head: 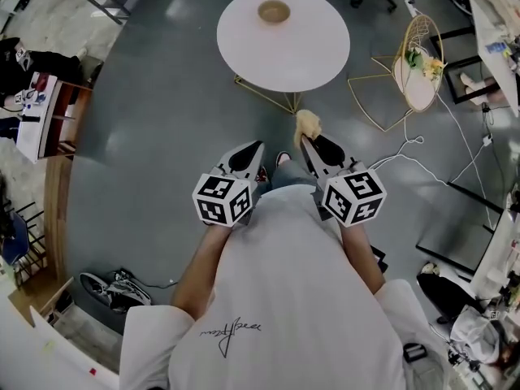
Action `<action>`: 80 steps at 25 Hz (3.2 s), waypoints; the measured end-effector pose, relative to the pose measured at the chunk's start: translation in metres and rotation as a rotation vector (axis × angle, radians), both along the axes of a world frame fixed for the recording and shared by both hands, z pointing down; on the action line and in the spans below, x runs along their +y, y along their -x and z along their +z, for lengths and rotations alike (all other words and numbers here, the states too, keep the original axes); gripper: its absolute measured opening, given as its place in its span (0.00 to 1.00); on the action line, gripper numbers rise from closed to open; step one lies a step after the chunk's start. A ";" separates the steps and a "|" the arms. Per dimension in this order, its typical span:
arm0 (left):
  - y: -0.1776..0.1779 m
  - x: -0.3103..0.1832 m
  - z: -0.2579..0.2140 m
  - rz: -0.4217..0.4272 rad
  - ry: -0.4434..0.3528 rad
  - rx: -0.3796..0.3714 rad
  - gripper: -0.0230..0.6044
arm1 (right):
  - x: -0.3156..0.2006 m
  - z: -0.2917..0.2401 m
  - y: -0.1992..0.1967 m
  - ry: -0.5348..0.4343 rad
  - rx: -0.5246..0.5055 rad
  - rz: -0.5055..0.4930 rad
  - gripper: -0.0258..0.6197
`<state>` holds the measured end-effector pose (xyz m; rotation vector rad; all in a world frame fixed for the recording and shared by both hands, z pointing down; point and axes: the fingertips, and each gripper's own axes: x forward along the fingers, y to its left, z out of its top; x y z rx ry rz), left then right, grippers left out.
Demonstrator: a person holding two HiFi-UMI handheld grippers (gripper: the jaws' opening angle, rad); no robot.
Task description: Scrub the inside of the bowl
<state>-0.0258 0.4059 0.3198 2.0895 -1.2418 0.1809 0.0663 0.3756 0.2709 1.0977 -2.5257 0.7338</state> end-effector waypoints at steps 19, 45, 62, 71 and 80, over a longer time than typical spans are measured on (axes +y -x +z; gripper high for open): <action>0.013 -0.089 0.000 0.016 0.024 -0.047 0.04 | -0.103 0.014 0.011 0.051 -0.070 0.034 0.17; -0.007 -0.240 0.032 0.059 0.144 -0.075 0.04 | -0.263 0.047 -0.008 0.134 -0.099 0.062 0.17; 0.011 -0.275 0.032 -0.061 0.125 -0.173 0.04 | -0.289 0.044 0.006 0.082 -0.103 -0.049 0.17; 0.014 -0.300 0.030 -0.065 0.118 -0.173 0.04 | -0.303 0.042 -0.001 0.072 -0.132 -0.057 0.17; 0.029 -0.329 0.040 -0.053 0.146 -0.157 0.04 | -0.325 0.049 0.004 0.091 -0.100 -0.040 0.17</action>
